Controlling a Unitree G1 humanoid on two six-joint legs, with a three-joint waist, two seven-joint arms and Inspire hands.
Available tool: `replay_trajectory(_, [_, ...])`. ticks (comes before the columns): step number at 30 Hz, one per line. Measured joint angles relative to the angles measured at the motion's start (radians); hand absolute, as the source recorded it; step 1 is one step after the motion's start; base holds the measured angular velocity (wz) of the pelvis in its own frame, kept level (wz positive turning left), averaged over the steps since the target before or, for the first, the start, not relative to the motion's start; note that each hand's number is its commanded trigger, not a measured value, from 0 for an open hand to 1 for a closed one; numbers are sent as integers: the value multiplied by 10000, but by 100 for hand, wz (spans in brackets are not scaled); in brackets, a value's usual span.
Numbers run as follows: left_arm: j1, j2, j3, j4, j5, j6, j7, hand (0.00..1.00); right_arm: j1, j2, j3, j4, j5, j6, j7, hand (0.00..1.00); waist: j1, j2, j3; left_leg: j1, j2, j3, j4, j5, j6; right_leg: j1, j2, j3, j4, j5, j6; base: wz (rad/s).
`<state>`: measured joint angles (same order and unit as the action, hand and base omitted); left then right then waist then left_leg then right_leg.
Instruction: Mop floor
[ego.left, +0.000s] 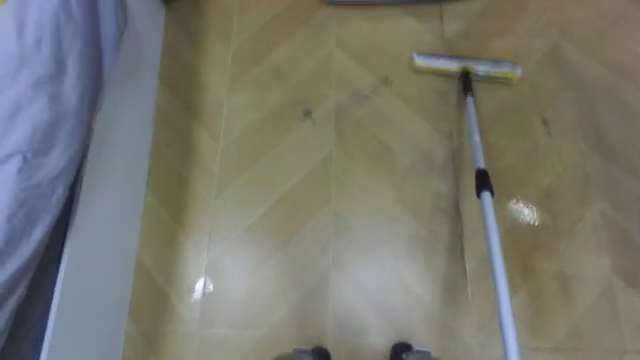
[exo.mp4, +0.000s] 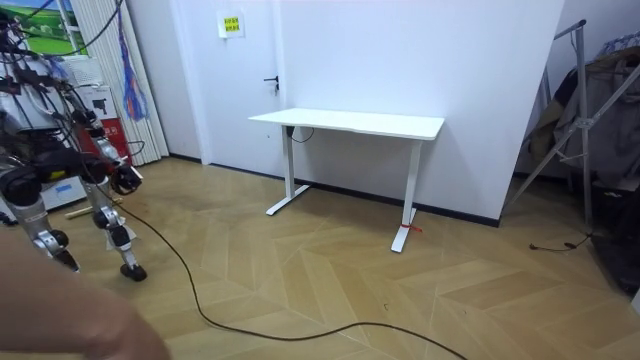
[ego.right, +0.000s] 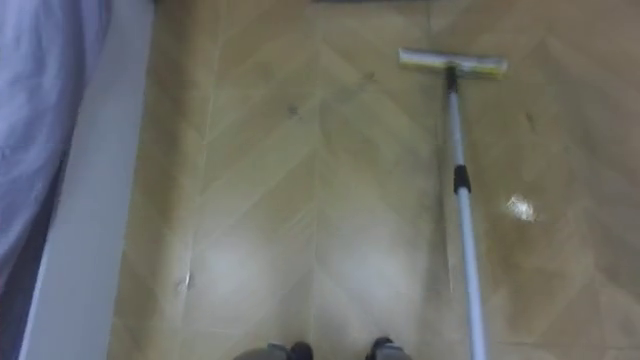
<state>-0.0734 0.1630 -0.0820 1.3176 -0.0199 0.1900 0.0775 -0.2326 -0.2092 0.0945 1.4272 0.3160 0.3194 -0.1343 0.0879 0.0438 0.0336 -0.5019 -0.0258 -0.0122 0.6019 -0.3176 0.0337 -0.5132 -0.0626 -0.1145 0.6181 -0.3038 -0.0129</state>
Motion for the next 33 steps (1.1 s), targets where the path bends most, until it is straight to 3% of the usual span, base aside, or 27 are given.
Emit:
replay_trajectory(1, [16,0,1,0,-76,1,-2,0,-235,-23,-5,72,57,-11,100,100,49,-78,40,115,28,0,-93,40,-61,89,1,-53,-24,10,-17,15])
replay_trajectory(4, [155,13,54,55,-293,7,-50,0,-770,-226,-31,107,197,-288,584,100,183,-248,41,676,296,41,-399,106,-178,952,153,-548,-671,114,-202,33])
replay_trajectory(8, [326,273,260,81,-438,73,-96,0,-871,-726,-69,140,359,-415,1228,100,260,-484,-19,1673,458,227,-716,150,-248,2426,234,-1059,-1495,50,-312,49])
replay_trajectory(11, [757,355,685,20,-336,57,-103,0,-204,-761,-204,179,376,-490,1618,100,208,-645,-121,2407,505,305,-1033,166,-278,3439,302,-1412,-2227,72,-322,40])
replay_trajectory(12, [1047,376,807,-29,-279,66,-106,0,214,-701,-201,180,376,-494,1682,100,243,-692,-198,2760,494,345,-1209,167,-278,3825,320,-1400,-2432,78,-304,35])
replay_trajectory(14, [1470,383,805,-164,-129,127,-134,0,814,-667,-203,137,369,-575,1802,100,215,-700,-272,3252,463,346,-1508,171,-276,4385,337,-1446,-2813,142,-227,15])
replay_trajectory(16, [1766,385,1010,-246,-24,242,-149,0,1497,-630,-203,73,357,-816,1833,100,155,-676,-302,3619,447,352,-1794,242,-242,4836,305,-1606,-3167,226,-170,19])
replay_trajectory(20, [2014,384,1620,-636,534,301,-142,0,2461,-488,-340,76,344,-1167,1913,100,-110,-575,-299,4267,288,360,-2377,395,-216,5539,300,-1630,-3756,356,-78,10])
replay_trajectory(26, [2019,304,1884,-1404,819,164,118,0,2933,-87,-399,75,325,-1420,1790,100,-524,-505,-302,5025,238,534,-3154,603,-261,6013,271,-1620,-4018,453,-98,-9])
replay_trajectory(31, [2071,110,2059,-1751,1013,44,566,0,3186,61,-388,-127,-15,-1427,1641,100,-570,-647,-315,5434,170,645,-3825,882,-290,6037,281,-1469,-4016,453,-97,-8])
replay_trajectory(33, [2236,-14,2054,-1781,1125,103,743,0,3242,173,-391,-305,-98,-1394,1592,100,-617,-787,-280,5628,168,701,-3919,904,-289,6201,303,-1352,-4123,454,-98,-12])
